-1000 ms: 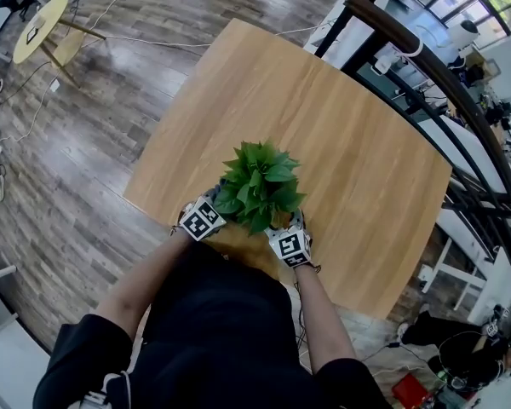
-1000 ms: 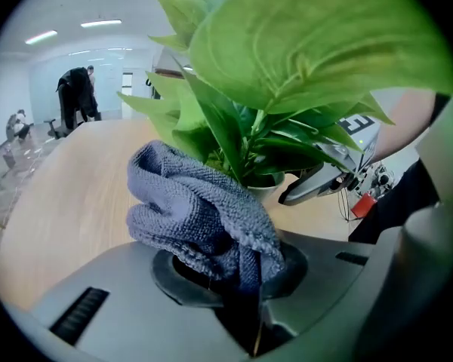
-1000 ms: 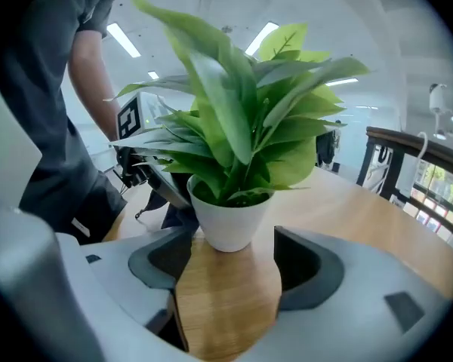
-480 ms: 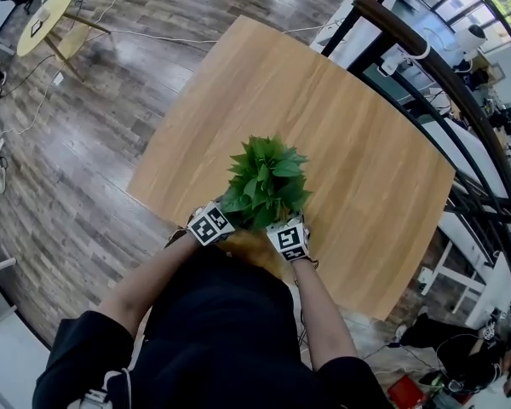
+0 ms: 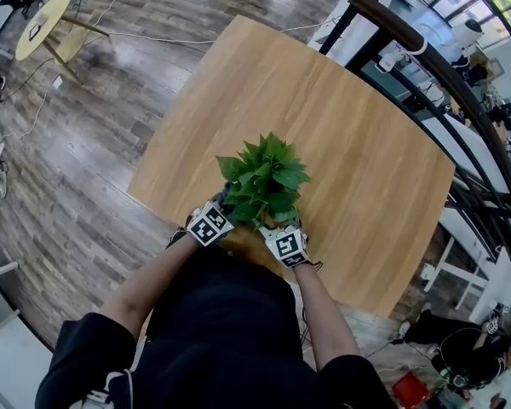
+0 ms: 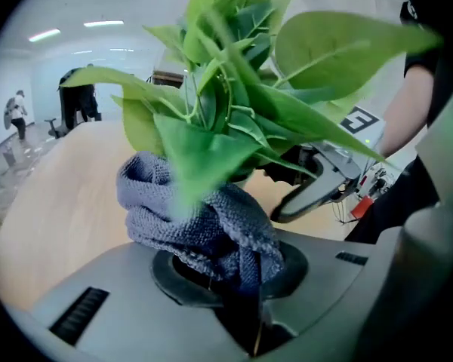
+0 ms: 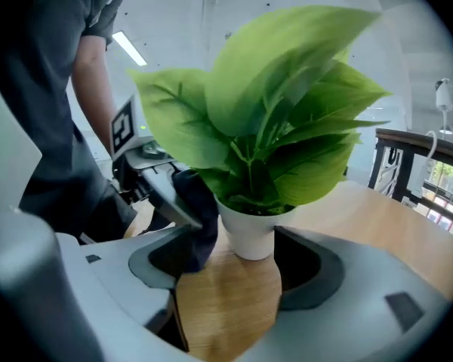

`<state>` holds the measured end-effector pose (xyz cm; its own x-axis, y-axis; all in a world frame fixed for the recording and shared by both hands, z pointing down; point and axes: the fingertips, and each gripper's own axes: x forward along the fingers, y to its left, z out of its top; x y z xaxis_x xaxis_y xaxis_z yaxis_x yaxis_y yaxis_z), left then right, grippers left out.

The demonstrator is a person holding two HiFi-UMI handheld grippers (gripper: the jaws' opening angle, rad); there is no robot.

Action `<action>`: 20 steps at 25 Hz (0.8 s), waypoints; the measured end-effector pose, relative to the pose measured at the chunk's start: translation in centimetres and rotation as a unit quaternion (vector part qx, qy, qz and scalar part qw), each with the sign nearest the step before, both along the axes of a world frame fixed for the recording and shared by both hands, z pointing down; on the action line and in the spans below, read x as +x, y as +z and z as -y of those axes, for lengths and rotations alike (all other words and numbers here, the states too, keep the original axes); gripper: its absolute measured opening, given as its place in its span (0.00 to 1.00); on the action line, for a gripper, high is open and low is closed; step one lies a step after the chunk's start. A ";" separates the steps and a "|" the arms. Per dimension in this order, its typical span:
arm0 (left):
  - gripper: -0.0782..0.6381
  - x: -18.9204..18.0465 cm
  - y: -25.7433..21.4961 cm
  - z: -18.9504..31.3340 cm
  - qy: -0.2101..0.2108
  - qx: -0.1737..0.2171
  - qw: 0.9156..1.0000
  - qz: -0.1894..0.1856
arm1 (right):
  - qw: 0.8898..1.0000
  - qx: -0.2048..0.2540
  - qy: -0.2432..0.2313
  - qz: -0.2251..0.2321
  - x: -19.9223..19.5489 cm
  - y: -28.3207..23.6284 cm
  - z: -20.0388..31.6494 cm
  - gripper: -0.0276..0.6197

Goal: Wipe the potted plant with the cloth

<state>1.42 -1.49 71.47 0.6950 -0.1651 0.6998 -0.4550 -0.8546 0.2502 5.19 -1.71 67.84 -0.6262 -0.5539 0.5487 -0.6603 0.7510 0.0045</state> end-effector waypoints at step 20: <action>0.24 -0.1 -0.4 1.0 0.009 0.015 1.000 0.006 | 0.999 0.006 0.039 -0.015 0.7 0.4 3.3 0.55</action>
